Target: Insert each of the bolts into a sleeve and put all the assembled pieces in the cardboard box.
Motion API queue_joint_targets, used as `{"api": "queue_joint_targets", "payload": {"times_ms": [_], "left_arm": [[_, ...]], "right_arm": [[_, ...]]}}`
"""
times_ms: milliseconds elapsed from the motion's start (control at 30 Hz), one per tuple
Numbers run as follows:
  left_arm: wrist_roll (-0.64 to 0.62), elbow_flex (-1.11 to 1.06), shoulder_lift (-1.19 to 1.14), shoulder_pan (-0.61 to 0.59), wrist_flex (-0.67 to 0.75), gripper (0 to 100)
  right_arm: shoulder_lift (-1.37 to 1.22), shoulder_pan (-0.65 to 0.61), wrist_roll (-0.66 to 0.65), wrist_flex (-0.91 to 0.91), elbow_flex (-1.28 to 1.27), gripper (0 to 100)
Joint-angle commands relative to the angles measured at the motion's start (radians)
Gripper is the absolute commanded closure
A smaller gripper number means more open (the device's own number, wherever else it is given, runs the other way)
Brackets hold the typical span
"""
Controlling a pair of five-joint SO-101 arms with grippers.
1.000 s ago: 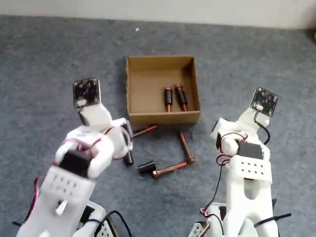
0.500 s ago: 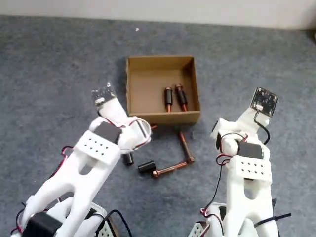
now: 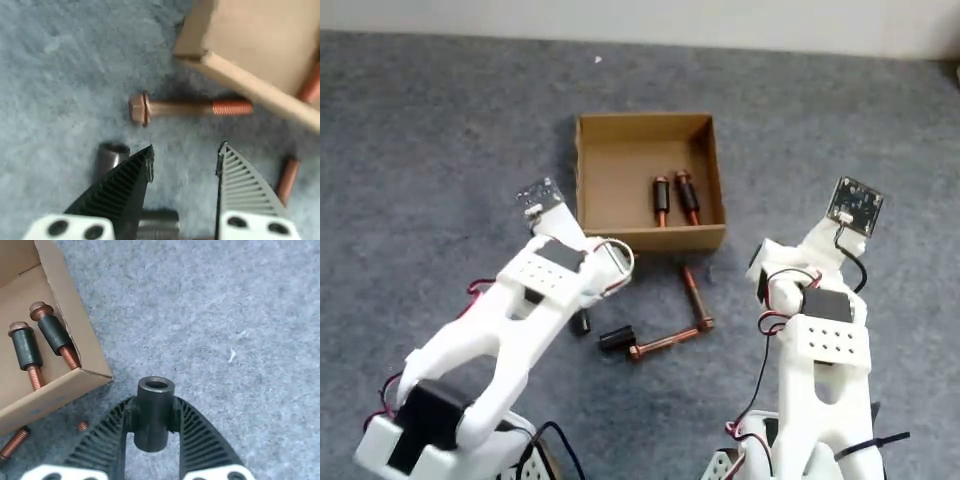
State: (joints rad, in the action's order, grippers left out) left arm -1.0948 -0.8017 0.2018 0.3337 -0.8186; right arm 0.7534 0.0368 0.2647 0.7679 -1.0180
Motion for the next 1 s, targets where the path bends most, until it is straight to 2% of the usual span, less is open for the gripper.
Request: {"api": "queue_joint_targets", "payload": {"times_ms": [0, 267, 400, 867, 967], "left_arm": [[-0.011, 0.050, -0.031, -0.065, 0.083, 79], [-0.038, 0.054, -0.108, -0.133, 0.155, 79], [-0.043, 0.116, -0.153, -0.182, 0.149, 79], [-0.044, 0.170, -0.268, -0.225, 0.147, 80], [-0.044, 0.182, -0.263, -0.252, 0.107, 80]], "right_arm": [[0.025, 0.012, 0.003, -0.028, 0.013, 99.2], [0.025, 0.012, 0.002, -0.028, 0.013, 99.2], [0.025, 0.012, 0.002, -0.028, 0.013, 99.2], [0.025, 0.010, 0.002, -0.027, 0.012, 99.2], [0.025, 0.010, 0.002, -0.027, 0.010, 99.2]]}}
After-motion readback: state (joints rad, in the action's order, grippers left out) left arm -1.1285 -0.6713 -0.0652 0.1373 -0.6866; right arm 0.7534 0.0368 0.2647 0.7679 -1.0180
